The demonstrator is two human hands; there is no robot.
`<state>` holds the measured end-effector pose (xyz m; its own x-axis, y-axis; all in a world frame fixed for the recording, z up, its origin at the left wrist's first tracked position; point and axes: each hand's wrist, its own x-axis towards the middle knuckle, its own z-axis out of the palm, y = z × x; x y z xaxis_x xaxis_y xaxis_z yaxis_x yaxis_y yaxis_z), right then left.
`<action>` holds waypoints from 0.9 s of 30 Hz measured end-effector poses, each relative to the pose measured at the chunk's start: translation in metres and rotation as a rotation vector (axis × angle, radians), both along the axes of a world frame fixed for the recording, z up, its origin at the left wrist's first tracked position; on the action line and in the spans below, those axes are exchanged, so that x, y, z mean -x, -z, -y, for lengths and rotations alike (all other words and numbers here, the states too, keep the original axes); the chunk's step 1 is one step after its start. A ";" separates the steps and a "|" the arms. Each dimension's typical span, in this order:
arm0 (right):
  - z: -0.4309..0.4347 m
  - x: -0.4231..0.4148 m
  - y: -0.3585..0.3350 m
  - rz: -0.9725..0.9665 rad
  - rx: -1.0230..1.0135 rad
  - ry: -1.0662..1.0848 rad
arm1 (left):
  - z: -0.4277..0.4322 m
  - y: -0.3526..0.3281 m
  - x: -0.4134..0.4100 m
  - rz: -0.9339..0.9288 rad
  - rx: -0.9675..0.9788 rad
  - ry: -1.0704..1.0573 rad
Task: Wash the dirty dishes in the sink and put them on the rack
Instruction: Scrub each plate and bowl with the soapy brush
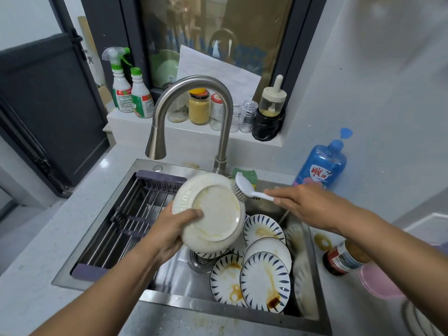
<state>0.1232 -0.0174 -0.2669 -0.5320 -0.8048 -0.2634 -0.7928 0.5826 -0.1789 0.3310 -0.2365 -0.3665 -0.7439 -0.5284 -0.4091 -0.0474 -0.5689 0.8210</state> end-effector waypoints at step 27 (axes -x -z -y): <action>-0.028 -0.018 0.005 -0.099 0.051 -0.025 | -0.021 0.014 0.018 -0.198 -0.706 -0.294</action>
<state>0.1414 0.0111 -0.2718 -0.5331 -0.8291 -0.1687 -0.8222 0.5546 -0.1277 0.3126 -0.2153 -0.3808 -0.7083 -0.3792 -0.5954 0.2950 -0.9253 0.2385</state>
